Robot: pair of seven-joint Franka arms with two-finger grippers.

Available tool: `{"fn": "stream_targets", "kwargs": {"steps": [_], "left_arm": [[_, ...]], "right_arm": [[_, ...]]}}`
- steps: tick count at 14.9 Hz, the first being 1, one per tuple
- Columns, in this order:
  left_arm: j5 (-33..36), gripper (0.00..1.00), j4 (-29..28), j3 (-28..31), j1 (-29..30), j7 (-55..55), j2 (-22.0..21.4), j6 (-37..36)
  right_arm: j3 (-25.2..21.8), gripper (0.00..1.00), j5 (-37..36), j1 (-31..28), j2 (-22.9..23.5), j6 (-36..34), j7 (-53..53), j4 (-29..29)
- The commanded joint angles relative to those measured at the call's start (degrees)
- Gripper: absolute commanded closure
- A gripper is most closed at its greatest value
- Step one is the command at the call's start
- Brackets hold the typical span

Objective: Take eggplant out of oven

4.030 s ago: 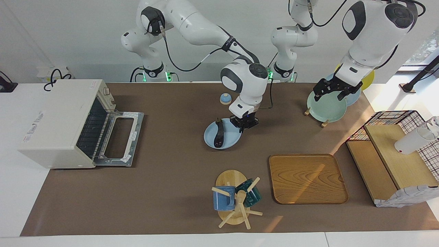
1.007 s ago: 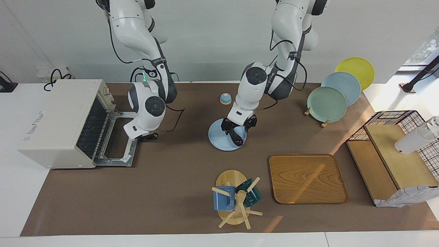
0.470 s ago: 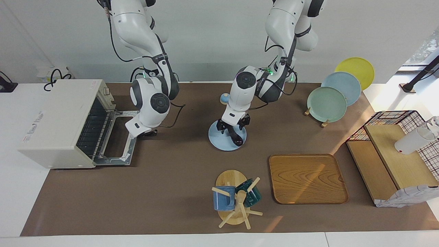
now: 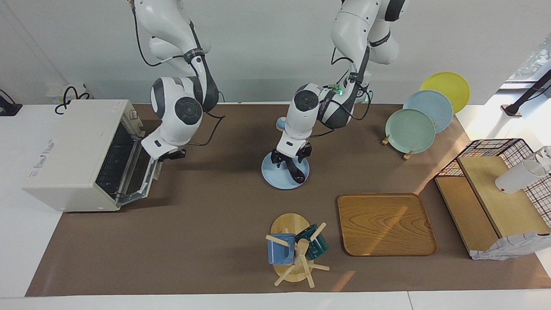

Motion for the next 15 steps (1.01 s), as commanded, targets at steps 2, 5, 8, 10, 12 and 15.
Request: {"fn": "stream_targets", "kwargs": {"steps": [2, 5, 8, 10, 12, 15], "left_arm": [[-0.4, 0.23, -3.2, 0.9, -1.0, -0.9, -1.0, 3.9], [-0.4, 0.34, -3.3, 0.9, -1.0, -1.0, -1.0, 3.9], [-0.4, 0.77, -3.0, 1.0, -1.0, -0.9, -1.0, 3.8], [-0.4, 1.0, -2.5, 1.0, -0.9, -0.8, -1.4, 3.2], [-0.4, 1.0, -2.0, 1.1, -0.3, -0.5, -2.9, 2.1], [0.0, 1.0, 1.5, 2.1, 1.2, 0.6, -3.8, -1.7]], "right_arm": [[0.0, 1.0, -1.0, -5.6, -1.4, 0.1, -5.9, -0.3], [0.0, 0.97, -0.6, -7.0, -2.4, -0.7, -7.9, -0.3], [-0.2, 0.92, 1.8, -8.6, -4.0, -0.9, -10.9, -0.2], [-0.1, 0.91, 2.6, -10.5, -4.6, -1.9, -12.3, -0.1], [0.0, 0.87, 7.5, -10.0, -6.7, -6.4, -12.9, 3.3], [0.4, 0.75, 17.7, -9.7, -7.4, -15.8, -12.9, 12.6]]}}
